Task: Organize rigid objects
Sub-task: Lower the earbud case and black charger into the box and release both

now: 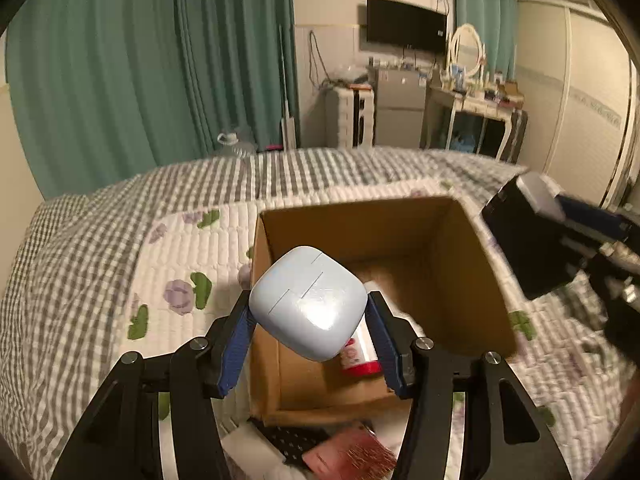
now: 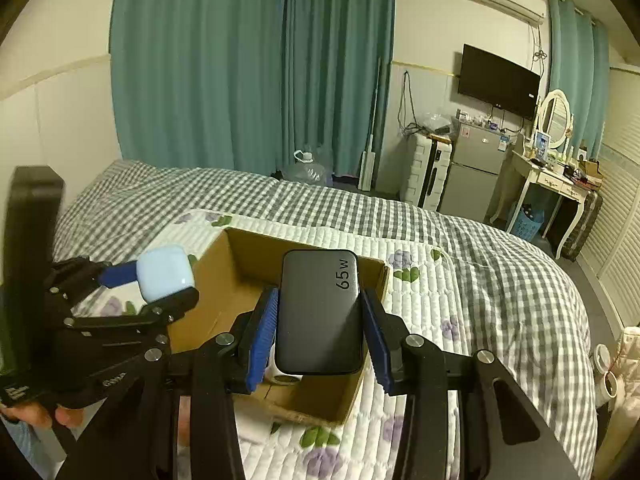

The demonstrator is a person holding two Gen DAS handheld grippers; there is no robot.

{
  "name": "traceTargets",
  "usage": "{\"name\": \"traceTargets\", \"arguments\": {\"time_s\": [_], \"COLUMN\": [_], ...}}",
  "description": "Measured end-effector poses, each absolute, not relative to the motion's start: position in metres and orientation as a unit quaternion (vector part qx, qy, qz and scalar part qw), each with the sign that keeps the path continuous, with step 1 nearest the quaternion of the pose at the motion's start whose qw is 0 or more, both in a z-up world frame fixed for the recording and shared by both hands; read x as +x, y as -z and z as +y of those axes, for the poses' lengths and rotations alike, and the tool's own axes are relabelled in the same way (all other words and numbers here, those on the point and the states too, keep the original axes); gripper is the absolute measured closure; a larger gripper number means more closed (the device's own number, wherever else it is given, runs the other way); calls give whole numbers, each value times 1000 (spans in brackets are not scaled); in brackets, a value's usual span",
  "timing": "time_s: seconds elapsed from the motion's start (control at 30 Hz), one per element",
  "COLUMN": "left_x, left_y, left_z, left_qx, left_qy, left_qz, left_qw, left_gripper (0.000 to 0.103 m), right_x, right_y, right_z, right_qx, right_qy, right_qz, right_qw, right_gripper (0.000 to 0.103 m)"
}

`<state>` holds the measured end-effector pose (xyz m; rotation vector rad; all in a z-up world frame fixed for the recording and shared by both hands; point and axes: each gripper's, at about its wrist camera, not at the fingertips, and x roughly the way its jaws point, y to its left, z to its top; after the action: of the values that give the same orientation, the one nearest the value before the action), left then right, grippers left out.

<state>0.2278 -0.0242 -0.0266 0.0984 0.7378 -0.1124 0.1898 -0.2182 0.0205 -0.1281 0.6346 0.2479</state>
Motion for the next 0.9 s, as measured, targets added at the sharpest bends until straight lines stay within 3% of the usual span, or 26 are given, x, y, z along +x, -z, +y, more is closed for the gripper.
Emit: {"name": "traceTargets", "arguments": {"time_s": [0.4, 0.53, 0.6, 0.9], "left_x": [256, 254, 251, 238], "left_y": [74, 66, 57, 29], "left_z": [-31, -28, -27, -18], "left_qx": [85, 68, 62, 49], "left_qy": [58, 65, 69, 60], "left_qz": [398, 392, 381, 357], "left_qw": [911, 915, 920, 931], "left_gripper": [44, 42, 35, 35], "right_x": [228, 227, 228, 249], "right_y": [29, 31, 31, 30], "right_z": [-222, -221, -220, -214], "right_qx": [-61, -63, -66, -77], "right_qy": [-132, -132, -130, -117], "right_qz": [346, 344, 342, 326], "right_qw": [927, 927, 928, 935], "right_gripper": [62, 62, 62, 61]}}
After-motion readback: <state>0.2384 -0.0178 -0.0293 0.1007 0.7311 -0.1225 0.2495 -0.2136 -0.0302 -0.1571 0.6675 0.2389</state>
